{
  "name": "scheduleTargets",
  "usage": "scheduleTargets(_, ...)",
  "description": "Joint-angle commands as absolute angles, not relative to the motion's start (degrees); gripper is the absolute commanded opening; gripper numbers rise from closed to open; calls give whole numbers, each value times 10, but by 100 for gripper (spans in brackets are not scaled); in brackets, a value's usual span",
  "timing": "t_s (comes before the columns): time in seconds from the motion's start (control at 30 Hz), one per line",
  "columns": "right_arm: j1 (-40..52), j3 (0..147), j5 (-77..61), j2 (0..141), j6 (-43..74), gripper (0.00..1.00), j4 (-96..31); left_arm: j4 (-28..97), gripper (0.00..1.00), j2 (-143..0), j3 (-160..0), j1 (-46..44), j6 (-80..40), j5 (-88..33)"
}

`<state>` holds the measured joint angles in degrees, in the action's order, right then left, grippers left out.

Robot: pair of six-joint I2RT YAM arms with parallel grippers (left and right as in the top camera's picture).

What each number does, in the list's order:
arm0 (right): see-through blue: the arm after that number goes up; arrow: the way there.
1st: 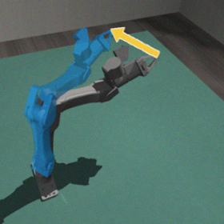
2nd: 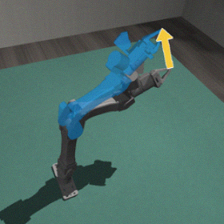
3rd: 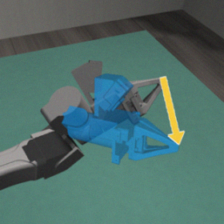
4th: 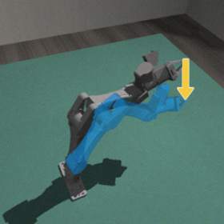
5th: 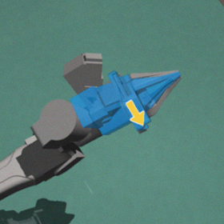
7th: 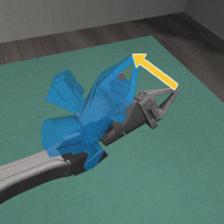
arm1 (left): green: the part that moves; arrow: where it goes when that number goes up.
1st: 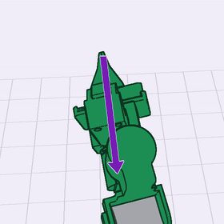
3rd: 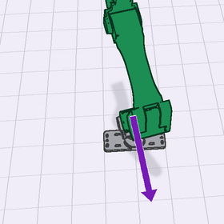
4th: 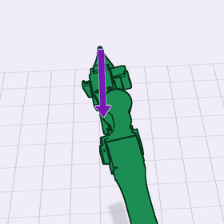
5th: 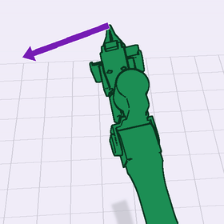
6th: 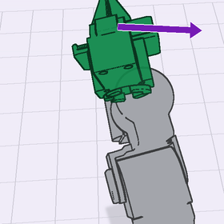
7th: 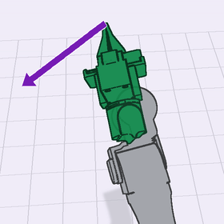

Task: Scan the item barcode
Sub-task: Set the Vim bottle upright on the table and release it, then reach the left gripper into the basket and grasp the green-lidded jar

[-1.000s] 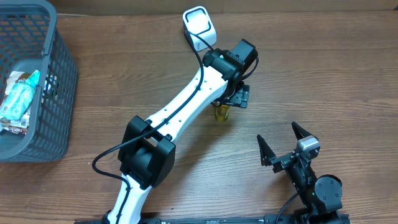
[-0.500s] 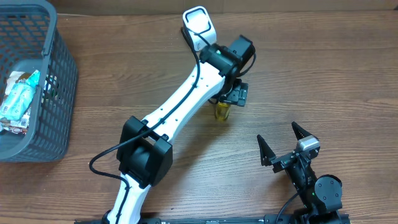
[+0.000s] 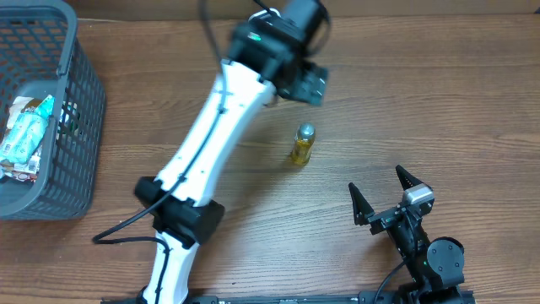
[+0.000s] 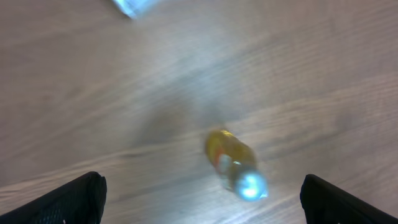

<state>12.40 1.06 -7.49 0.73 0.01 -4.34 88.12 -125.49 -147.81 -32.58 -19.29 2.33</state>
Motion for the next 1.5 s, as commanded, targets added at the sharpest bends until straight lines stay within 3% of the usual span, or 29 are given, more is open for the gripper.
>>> scheduleTargets(0.0,123,5,-74,4,1,100,-42,917,100,-1247,-1578,-262,-131,41)
scheduleTargets(0.23,123,5,-74,4,1,100,-42,968,100,-1234,-1729,-121,-130,33)
scheduleTargets(0.73,123,5,-74,4,1,100,-42,968,100,-1211,-1738,179,-172,30)
scheduleTargets(1.1,123,5,-74,4,1,100,-42,968,99,-1211,-1679,248,-172,41)
scheduleTargets(1.47,123,5,-74,4,1,100,-42,963,100,-1211,-1601,255,-192,111)
